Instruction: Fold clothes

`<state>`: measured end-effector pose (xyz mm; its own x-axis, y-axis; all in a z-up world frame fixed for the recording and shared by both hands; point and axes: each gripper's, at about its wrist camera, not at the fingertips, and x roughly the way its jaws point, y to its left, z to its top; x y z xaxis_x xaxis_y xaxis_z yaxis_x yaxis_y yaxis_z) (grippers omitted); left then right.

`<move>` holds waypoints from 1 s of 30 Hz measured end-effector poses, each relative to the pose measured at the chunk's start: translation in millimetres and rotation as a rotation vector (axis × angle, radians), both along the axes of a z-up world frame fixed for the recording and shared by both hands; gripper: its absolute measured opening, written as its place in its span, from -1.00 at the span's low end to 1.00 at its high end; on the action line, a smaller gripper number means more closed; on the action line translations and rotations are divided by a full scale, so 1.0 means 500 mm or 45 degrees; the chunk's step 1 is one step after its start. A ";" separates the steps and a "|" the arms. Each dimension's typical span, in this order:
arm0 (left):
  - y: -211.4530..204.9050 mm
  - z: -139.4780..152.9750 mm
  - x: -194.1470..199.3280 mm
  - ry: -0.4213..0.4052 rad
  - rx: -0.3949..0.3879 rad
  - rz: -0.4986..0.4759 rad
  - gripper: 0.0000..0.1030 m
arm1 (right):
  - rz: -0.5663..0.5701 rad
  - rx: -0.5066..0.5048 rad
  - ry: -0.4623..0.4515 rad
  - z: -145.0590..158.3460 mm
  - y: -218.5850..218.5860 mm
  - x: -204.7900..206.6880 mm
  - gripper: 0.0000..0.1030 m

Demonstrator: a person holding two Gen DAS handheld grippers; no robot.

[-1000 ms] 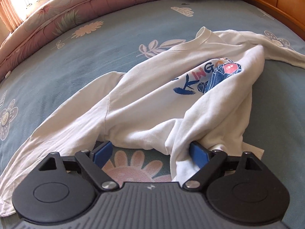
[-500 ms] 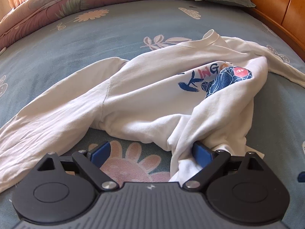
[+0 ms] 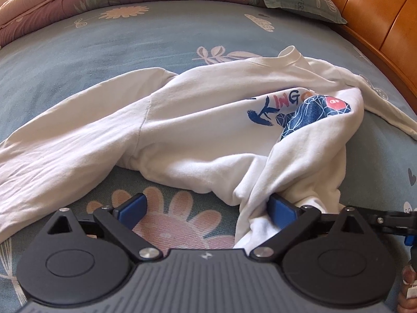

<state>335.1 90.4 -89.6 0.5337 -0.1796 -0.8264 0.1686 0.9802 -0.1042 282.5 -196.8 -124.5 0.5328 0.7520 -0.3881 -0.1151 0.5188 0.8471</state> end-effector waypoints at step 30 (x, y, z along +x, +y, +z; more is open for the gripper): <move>-0.075 0.133 -0.274 -0.090 -0.163 -0.184 0.89 | -0.354 -0.125 -0.158 0.168 -0.362 -0.334 -0.81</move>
<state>198.0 53.0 -23.0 0.5504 -0.3596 -0.7535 0.3177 0.9248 -0.2093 115.6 -377.9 -40.7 0.7603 0.5334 -0.3707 -0.0569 0.6232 0.7800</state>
